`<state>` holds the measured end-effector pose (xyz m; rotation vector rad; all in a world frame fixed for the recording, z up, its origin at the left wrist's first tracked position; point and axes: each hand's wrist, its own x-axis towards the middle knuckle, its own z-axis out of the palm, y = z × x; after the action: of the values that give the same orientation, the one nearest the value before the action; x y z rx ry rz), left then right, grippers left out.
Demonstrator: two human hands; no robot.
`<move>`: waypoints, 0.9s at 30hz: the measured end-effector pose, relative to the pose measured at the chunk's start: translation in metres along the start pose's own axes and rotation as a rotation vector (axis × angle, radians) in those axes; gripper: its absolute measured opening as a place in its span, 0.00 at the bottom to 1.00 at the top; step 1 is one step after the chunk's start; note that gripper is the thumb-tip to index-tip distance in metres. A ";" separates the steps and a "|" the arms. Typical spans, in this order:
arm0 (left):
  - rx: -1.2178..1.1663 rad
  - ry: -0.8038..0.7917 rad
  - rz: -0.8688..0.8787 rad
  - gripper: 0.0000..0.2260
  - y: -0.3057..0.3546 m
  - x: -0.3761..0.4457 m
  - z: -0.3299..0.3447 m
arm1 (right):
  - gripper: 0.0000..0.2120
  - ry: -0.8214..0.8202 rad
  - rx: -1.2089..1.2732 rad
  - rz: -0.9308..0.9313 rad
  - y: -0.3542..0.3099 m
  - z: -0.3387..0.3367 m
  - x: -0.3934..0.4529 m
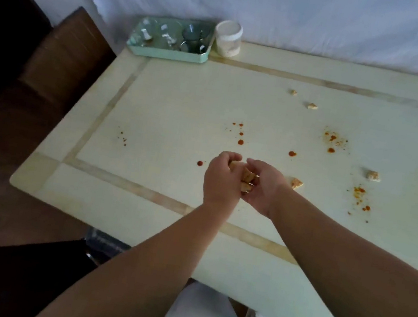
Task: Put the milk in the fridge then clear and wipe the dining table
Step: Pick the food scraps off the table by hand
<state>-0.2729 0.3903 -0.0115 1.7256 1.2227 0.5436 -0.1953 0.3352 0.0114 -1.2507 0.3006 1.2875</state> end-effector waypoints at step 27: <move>0.221 -0.118 0.074 0.17 -0.023 -0.077 -0.014 | 0.03 0.036 -0.036 0.005 0.019 -0.053 -0.023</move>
<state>-0.3272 0.3286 -0.0134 1.9662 1.1740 0.3541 -0.1955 0.2760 -0.0010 -1.3055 0.3069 1.2805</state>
